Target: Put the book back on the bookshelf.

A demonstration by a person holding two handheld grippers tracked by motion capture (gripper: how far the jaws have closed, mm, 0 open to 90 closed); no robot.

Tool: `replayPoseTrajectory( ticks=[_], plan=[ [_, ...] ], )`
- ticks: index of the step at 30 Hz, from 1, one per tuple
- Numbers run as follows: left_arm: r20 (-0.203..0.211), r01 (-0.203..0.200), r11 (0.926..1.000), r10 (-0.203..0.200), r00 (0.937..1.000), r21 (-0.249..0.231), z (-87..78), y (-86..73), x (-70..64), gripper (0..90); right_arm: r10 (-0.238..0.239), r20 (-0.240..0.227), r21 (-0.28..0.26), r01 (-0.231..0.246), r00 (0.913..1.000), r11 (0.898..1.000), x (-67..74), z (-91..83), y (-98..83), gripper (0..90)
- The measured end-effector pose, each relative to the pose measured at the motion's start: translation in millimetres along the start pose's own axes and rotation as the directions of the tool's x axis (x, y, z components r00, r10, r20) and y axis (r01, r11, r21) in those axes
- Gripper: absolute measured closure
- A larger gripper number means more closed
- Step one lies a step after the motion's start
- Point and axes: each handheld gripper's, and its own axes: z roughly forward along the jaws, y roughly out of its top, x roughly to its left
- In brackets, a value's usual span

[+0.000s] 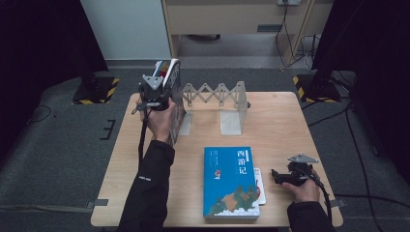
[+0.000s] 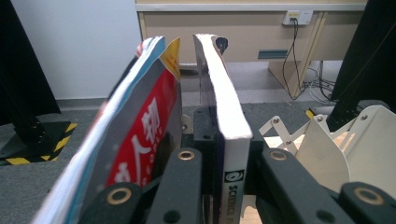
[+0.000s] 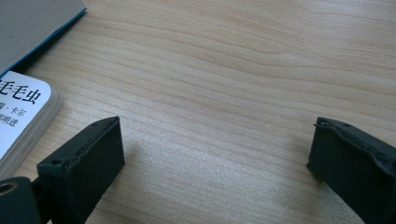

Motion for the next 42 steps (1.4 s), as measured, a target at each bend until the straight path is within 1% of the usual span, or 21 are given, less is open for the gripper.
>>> replayPoseTrajectory(
  ticks=[1,4,5,6,7,11,13,15,16,19,23,26,30,34,36,38,42],
  plan=[
    [0.006,0.004,1.0,-0.004,1.0,0.002,1.1,0.2,-0.7,81.8,0.0,0.0,0.0,0.0,1.0,1.0,0.0,0.0,0.0,3.4],
    [0.028,0.031,0.9994,-0.032,0.9991,0.013,5.1,-1.1,-2.3,81.9,0.001,-0.001,0.001,-0.001,1.0,1.0,0.0,0.1,0.2,3.4],
    [0.03,0.033,0.9993,-0.033,0.999,0.016,6.1,-1.8,-2.6,81.9,0.001,-0.001,0.001,-0.001,1.0,1.0,0.1,0.1,0.2,3.4],
    [0.032,0.032,0.9994,-0.033,0.999,0.015,7.3,-2.8,-3.0,81.9,0.0,-0.001,0.001,0.0,1.0,1.0,0.0,0.1,0.2,3.4],
    [0.037,0.039,0.9992,-0.039,0.9986,0.003,7.5,-4.0,-2.6,81.9,0.001,-0.001,0.001,-0.001,1.0,1.0,0.0,0.1,0.2,3.4],
    [0.025,0.062,0.9981,-0.062,0.9978,0.0,9.1,-6.2,1.6,81.9,0.001,-0.001,0.001,-0.001,1.0,1.0,0.0,0.2,0.2,3.4],
    [0.023,0.061,0.998,-0.061,0.9979,-0.014,8.1,-8.0,2.8,81.9,0.001,-0.001,0.001,-0.001,1.0,1.0,0.1,0.2,0.3,3.3],
    [0.012,0.054,0.9983,-0.053,0.9985,-0.021,7.6,-10.2,3.1,81.8,-0.001,-0.003,0.004,0.001,1.0,1.0,0.0,0.0,0.3,3.3],
    [0.0,0.053,0.9983,-0.053,0.9986,-0.024,7.6,-11.6,3.6,81.8,0.0,-0.003,0.003,0.0,1.0,1.0,0.1,0.1,0.3,3.3],
    [-0.009,0.062,0.9977,-0.063,0.998,-0.028,6.6,-13.7,6.8,81.8,-0.001,-0.003,0.003,0.001,1.0,1.0,0.0,0.1,0.2,3.3],
    [-0.005,0.068,0.9973,-0.068,0.9977,-0.028,3.8,-17.3,10.4,81.7,0.001,-0.002,0.003,-0.001,1.0,1.0,0.2,0.2,0.3,3.3],
    [-0.006,0.062,0.9979,-0.062,0.998,-0.02,2.4,-19.7,11.2,81.6,0.001,-0.001,0.002,-0.001,1.0,1.0,0.2,0.3,0.3,3.3],
    [-0.013,0.034,0.9994,-0.034,0.9993,0.003,0.7,-22.3,12.7,81.4,0.001,-0.001,0.002,-0.001,1.0,1.0,0.2,0.3,0.3,3.3],
    [-0.01,0.035,0.9993,-0.035,0.9993,0.016,-1.4,-23.0,14.8,81.3,0.001,-0.001,0.002,-0.001,1.0,1.0,0.2,0.3,0.3,3.3],
    [-0.01,0.026,0.9993,-0.026,0.9996,0.028,-3.2,-23.9,14.6,81.2,0.001,-0.001,0.002,-0.001,1.0,1.0,0.2,0.3,0.3,3.3],
    [0.002,0.026,0.9988,-0.026,0.9997,0.041,-5.8,-25.3,14.7,81.1,0.001,-0.001,0.002,-0.001,1.0,1.0,0.2,0.3,0.3,3.3],
    [0.01,0.017,0.9984,-0.017,0.9998,0.054,-10.4,-28.3,15.3,81.0,0.001,-0.001,0.002,-0.001,1.0,1.0,0.2,0.3,0.3,3.3]
  ],
)
